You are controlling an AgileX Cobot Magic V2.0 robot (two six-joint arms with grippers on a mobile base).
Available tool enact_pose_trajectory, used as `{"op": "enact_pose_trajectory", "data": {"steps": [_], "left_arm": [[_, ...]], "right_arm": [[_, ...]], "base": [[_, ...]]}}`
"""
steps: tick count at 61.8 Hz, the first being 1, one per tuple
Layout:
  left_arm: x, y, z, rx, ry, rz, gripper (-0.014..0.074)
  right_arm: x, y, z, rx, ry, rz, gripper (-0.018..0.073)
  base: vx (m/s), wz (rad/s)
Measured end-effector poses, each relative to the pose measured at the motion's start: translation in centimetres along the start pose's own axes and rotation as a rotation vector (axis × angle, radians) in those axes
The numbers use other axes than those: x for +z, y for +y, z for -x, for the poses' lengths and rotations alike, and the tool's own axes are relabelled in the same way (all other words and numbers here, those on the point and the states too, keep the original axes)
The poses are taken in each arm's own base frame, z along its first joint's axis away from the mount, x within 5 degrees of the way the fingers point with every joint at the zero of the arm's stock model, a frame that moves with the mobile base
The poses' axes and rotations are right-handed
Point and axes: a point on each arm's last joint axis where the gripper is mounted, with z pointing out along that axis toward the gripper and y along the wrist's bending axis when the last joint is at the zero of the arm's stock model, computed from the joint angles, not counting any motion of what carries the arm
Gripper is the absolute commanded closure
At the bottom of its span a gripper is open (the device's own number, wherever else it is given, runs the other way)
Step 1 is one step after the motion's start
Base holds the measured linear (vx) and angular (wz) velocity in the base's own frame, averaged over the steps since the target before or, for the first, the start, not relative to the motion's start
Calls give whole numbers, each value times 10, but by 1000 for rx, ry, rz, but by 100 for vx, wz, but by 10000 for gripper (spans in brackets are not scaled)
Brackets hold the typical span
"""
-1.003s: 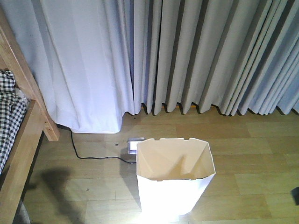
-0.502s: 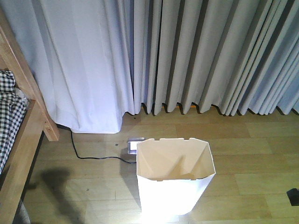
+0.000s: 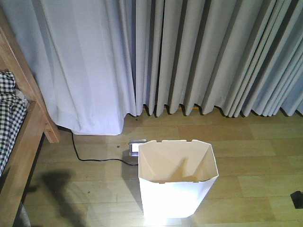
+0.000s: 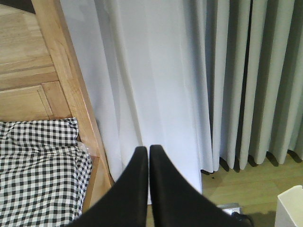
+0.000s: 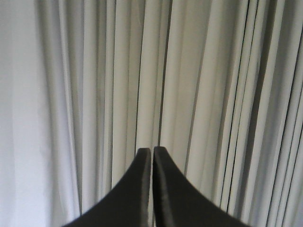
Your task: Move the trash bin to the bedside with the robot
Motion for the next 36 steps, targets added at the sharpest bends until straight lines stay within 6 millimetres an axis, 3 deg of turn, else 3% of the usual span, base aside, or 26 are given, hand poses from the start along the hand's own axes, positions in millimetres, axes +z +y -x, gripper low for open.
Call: {"op": "enact_pose_trajectory", "data": {"steps": [36], "left_arm": [[0, 0, 0, 0, 0, 0, 602]], "right_arm": [[0, 0, 0, 0, 0, 0, 570]], "base": [[0, 0]]}}
